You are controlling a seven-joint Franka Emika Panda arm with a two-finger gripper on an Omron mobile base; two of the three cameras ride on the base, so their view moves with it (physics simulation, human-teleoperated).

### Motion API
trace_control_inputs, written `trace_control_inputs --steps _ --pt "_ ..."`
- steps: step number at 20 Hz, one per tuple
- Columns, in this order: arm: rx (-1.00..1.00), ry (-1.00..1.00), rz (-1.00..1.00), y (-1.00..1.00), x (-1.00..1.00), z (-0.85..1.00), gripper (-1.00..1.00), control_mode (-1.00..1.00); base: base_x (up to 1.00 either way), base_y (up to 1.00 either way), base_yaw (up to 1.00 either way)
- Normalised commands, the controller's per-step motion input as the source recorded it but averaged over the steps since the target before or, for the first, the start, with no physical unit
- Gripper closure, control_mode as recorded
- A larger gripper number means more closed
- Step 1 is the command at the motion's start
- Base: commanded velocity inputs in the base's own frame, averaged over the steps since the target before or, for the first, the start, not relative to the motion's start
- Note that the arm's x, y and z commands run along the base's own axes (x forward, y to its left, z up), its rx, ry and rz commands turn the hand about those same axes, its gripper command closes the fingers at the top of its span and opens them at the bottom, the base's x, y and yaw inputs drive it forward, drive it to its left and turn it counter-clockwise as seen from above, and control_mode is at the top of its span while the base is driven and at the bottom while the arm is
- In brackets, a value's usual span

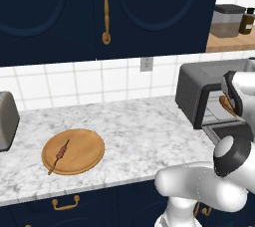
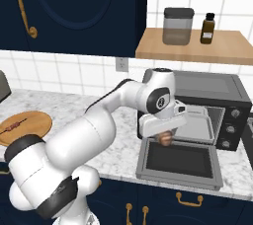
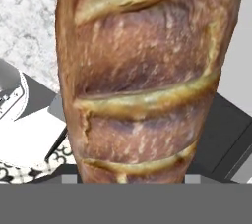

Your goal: Pick up the kebab skewer and baguette bread, and place them inside the toaster oven. Close the toaster oven door and start by setting the timer.

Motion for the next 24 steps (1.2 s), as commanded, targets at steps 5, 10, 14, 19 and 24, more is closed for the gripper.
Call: trace_control_inputs --steps 5,10,14,19,24 --pt "-0.08 0.01 0.07 -0.07 0.11 -0.03 1.00 -1.00 0.00 0.00 0.00" --pt "-0.07 0.02 0.03 -0.10 0.17 0.01 1.00 -1.00 0.00 0.00 0.00" --pt "-0.01 0.00 0.07 0.00 0.27 0.00 1.00 -1.00 0.00 0.00 0.00" --pt "0.00 0.00 0.05 0.00 0.26 0.00 1.00 -1.00 0.00 0.00 0.00" --pt "0.00 0.00 0.00 0.00 0.32 -0.01 1.00 -1.00 0.00 0.00 0.00"
